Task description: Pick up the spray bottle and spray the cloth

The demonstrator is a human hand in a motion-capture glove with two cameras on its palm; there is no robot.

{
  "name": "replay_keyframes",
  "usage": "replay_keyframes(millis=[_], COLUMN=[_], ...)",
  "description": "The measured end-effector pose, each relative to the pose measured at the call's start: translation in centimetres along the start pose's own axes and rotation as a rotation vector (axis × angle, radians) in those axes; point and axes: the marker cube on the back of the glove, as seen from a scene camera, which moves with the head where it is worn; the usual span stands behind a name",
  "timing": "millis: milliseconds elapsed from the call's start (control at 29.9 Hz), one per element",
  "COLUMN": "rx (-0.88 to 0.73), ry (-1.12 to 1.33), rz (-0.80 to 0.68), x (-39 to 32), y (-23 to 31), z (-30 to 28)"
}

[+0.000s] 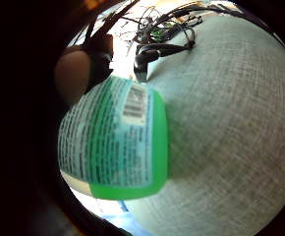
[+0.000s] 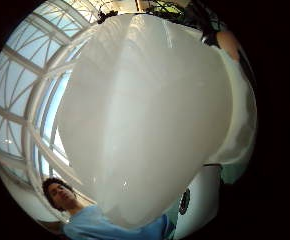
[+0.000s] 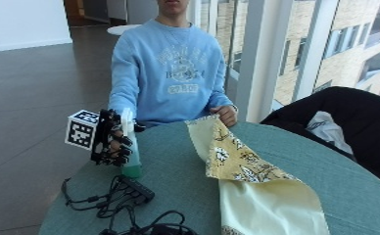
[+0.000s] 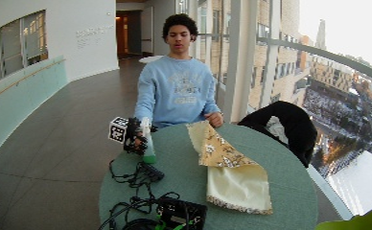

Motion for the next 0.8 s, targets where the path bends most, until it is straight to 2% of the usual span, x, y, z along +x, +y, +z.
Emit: replay_keyframes(millis=[234,368,502,636,803], rx=[0.103,0.081,-0.005,-0.160,-0.322], ry=[0.007,0.021,0.070,0.179,0.290], rz=[-0.054,-0.096,-0.174,-0.262,-0.170], x=[-0.3,-1.6,-4.9,-9.7,-14.9], y=[-0.9,-0.9,-1.4,-3.0,-5.6], z=[0.5,0.4,1.0,2.9,7.0])
